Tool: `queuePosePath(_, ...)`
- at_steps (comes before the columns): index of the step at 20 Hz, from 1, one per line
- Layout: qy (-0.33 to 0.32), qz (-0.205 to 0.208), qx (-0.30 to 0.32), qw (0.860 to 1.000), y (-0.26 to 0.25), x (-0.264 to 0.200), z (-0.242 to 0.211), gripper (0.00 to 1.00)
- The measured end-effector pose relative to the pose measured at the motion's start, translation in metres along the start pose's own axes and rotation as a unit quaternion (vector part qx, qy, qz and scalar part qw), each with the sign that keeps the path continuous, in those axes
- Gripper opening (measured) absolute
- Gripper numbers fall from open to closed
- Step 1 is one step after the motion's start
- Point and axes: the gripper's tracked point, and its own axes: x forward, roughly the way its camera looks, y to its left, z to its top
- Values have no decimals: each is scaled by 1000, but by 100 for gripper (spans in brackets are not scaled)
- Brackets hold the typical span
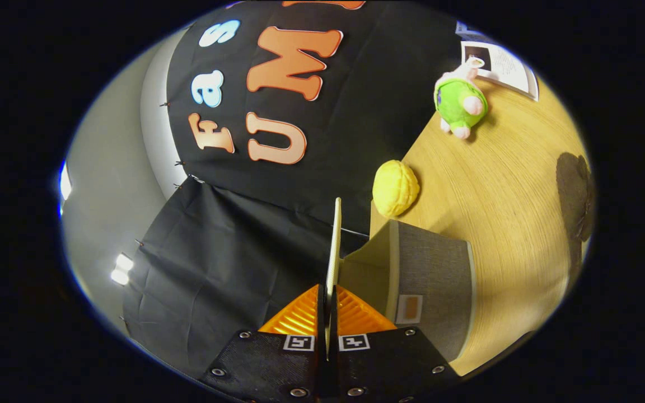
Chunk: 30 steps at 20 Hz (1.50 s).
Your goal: Open the storage box then place both shoes into the box .Put the left shoe in first, then the right shoe, with the right side of both shoes facing outward in a uniform manner.
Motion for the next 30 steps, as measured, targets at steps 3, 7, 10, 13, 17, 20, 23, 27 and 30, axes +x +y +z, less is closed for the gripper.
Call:
queuePosePath(3, -3, 2, -34, 999, 41, 16, -4, 2)
queuePosePath(7, 12, 3, -81, 997, 93, 50, -30, 3)
queuePosePath(10, 26, 1, -110, 994, 129, 84, -54, 3)
queuePosePath(13, 41, -1, -140, 989, 147, 109, -80, 5)
queuePosePath(17, 56, -4, -167, 984, 156, 141, -111, 7)
queuePosePath(20, 61, 1, -189, 980, 161, 159, -127, 15)
queuePosePath(23, 56, -12, -221, 974, 161, 163, -132, 40)
queuePosePath(27, 25, -45, -276, 960, 153, 156, -120, 92)
queuePosePath(30, 5, -63, -315, 947, 144, 138, -106, 98)
